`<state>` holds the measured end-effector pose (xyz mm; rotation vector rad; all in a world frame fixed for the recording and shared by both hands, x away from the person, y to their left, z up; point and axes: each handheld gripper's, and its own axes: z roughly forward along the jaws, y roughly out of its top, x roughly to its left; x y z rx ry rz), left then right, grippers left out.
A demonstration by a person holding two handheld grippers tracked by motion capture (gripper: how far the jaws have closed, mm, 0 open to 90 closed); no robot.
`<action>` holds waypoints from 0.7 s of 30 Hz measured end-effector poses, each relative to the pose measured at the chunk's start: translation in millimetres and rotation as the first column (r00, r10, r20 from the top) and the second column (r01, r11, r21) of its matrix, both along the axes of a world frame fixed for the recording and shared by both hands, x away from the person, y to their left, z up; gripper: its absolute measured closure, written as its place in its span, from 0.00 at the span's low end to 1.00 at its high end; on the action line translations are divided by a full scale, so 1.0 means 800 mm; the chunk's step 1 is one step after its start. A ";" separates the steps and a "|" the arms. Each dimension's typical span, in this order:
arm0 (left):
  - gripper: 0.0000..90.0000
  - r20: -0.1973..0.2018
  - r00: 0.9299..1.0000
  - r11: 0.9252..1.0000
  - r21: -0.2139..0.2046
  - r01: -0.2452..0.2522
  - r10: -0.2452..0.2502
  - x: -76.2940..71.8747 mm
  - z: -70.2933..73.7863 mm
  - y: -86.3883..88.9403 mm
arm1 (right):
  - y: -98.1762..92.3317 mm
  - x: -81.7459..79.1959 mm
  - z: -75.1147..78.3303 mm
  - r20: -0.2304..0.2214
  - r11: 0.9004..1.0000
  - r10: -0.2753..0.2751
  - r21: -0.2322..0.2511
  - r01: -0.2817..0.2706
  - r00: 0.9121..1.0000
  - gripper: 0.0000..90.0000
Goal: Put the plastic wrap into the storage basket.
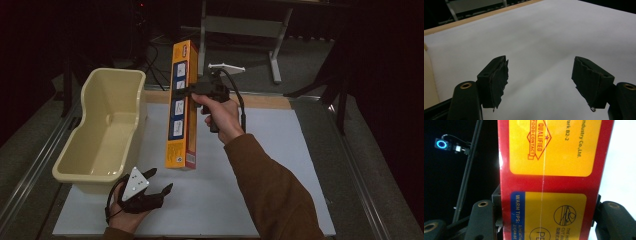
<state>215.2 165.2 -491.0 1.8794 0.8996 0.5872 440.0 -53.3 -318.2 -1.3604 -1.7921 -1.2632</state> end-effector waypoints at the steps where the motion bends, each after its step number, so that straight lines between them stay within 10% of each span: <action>1: 0.32 -0.001 1.000 1.000 -0.001 0.002 -0.002 0.000 0.000 0.000 | 0.004 0.001 0.001 -0.001 1.000 0.002 -0.003 -0.002 1.000 0.46; 21: 0.32 0.024 1.000 1.000 -0.009 -0.004 0.004 -0.003 0.000 0.001 | 0.083 0.027 -0.016 -0.044 1.000 -0.015 0.022 0.016 0.999 0.46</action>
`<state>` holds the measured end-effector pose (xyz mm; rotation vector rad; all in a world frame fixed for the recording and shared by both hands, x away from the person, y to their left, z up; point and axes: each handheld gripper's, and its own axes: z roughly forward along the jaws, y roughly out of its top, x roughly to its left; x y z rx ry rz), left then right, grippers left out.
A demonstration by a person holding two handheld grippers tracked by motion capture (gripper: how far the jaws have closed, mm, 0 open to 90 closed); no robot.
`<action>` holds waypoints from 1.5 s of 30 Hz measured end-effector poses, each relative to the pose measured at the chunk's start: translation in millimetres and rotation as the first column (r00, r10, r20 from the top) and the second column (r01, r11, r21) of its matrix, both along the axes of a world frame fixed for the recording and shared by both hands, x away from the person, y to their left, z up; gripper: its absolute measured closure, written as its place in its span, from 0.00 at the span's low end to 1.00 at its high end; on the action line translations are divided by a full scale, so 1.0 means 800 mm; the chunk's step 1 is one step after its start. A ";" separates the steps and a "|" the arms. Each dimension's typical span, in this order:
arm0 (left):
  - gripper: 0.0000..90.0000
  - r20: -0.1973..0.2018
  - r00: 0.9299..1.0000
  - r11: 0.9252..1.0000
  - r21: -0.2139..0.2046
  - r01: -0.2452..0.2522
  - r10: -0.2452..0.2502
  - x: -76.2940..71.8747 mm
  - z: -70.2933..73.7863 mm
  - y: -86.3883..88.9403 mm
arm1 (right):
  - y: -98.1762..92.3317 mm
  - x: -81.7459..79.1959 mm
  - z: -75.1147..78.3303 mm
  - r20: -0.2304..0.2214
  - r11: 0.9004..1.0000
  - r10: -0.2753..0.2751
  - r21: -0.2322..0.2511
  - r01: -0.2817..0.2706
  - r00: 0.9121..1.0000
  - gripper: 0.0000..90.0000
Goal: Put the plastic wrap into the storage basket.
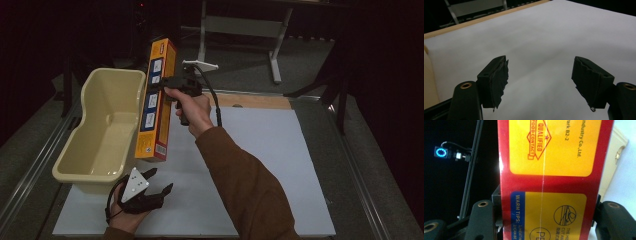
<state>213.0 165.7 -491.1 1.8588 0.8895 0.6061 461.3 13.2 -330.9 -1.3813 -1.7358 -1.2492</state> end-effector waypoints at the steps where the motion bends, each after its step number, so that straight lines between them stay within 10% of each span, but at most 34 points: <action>1: 0.32 0.000 1.000 1.000 -0.001 -0.002 0.002 0.000 0.000 0.000 | 0.006 0.005 -0.003 -0.017 1.000 -0.008 0.002 0.008 1.000 0.46; 29: 0.32 0.011 1.000 1.000 -0.002 0.003 -0.003 0.001 0.000 0.000 | 0.077 0.014 -0.007 -0.024 1.000 -0.013 -0.004 0.012 1.000 0.46; 45: 0.31 0.015 1.000 1.000 -0.016 0.003 -0.003 0.003 0.000 0.000 | 0.126 0.008 -0.040 -0.065 0.999 0.024 -0.033 -0.026 0.998 0.46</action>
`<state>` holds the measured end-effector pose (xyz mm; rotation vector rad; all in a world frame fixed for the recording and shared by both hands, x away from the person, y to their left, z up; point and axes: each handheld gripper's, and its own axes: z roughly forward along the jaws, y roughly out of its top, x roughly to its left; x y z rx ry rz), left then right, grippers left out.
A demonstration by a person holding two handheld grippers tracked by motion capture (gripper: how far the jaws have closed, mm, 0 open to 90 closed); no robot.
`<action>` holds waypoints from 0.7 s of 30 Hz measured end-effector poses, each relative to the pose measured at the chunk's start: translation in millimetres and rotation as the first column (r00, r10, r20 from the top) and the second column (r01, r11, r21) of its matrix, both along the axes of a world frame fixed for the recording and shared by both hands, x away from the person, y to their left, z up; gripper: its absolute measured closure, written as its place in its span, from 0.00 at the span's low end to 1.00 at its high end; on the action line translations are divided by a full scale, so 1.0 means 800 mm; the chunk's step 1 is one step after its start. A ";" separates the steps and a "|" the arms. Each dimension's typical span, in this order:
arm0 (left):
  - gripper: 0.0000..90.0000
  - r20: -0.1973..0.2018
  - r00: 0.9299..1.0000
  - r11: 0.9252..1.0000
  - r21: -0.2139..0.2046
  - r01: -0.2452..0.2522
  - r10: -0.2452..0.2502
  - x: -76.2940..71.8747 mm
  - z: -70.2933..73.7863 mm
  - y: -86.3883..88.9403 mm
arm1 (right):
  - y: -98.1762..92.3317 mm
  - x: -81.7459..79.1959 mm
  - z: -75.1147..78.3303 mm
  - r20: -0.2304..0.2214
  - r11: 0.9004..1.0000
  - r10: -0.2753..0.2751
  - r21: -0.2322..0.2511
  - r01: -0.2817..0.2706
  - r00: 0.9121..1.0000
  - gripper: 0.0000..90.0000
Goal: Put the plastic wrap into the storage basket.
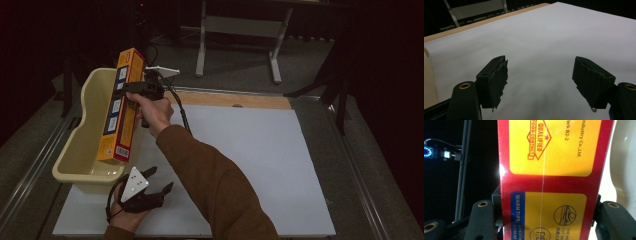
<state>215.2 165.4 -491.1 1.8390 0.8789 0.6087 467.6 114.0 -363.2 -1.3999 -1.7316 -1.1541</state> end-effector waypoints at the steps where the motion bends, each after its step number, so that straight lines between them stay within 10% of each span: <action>1: 0.31 0.000 1.000 1.000 0.000 0.000 0.000 0.000 0.000 0.000 | 0.002 0.000 -0.002 -0.001 1.000 0.001 -0.003 -0.001 1.000 0.46; 21: 0.31 -0.001 1.000 1.000 -0.012 -0.011 0.011 0.000 0.001 0.005 | 0.028 -0.007 -0.026 -0.012 0.999 -0.014 -0.031 0.014 1.000 0.45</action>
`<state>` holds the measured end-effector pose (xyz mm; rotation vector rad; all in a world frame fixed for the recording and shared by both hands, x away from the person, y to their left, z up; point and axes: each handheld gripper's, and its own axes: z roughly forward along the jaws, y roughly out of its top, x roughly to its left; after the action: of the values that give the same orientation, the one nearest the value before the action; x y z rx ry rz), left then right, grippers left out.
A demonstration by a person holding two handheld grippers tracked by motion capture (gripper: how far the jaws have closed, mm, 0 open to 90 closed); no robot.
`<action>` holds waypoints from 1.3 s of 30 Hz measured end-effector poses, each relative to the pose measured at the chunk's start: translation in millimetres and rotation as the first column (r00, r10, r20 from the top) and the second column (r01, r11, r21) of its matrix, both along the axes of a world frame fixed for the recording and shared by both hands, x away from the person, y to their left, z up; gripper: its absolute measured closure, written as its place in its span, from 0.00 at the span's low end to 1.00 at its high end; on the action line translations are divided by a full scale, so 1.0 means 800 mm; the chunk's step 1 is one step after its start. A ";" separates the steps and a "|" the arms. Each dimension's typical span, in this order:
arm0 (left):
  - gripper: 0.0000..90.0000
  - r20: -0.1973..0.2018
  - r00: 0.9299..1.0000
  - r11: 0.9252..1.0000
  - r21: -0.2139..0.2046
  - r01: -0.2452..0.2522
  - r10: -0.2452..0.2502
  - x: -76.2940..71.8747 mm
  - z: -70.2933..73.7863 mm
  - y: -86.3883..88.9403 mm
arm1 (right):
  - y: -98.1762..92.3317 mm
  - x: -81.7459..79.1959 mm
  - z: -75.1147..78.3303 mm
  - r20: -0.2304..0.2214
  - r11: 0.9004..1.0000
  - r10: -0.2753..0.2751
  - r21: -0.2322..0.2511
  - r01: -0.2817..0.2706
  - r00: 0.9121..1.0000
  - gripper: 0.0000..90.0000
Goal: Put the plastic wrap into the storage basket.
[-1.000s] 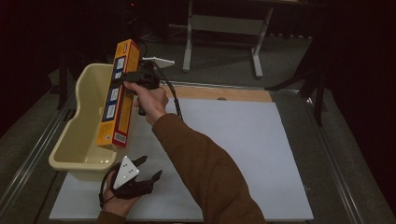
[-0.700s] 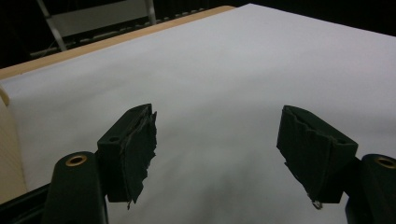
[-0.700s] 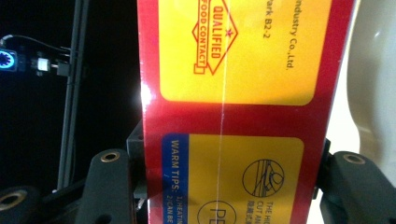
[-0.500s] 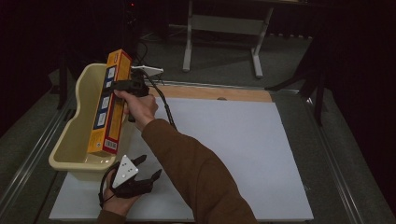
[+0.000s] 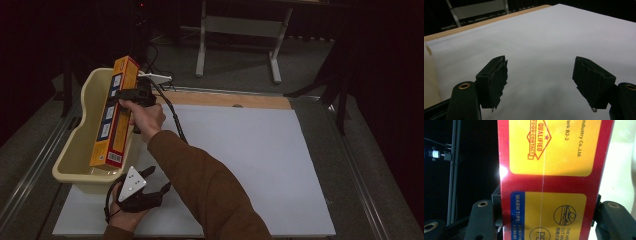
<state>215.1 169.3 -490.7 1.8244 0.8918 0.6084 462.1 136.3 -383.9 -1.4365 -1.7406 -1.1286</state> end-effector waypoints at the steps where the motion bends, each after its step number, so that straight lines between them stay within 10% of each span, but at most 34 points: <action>1: 0.31 0.000 1.000 1.000 -0.001 0.000 0.000 0.000 0.000 0.000 | 0.001 0.000 0.000 0.003 1.000 -0.006 -0.001 0.006 1.000 0.45; 15: 0.30 0.000 1.000 1.000 -0.007 -0.002 0.002 0.000 0.001 0.001 | 0.016 -0.020 -0.006 0.035 0.998 -0.002 -0.063 0.004 0.999 0.45; 39: 0.30 -0.004 1.000 1.000 -0.012 -0.006 0.006 0.000 0.001 0.003 | 0.022 -0.011 -0.036 -0.093 0.985 -0.053 -0.171 0.037 0.994 0.43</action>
<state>215.4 171.9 -489.6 1.8139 0.9018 0.6019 453.1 153.8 -412.4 -1.6120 -1.7784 -0.9351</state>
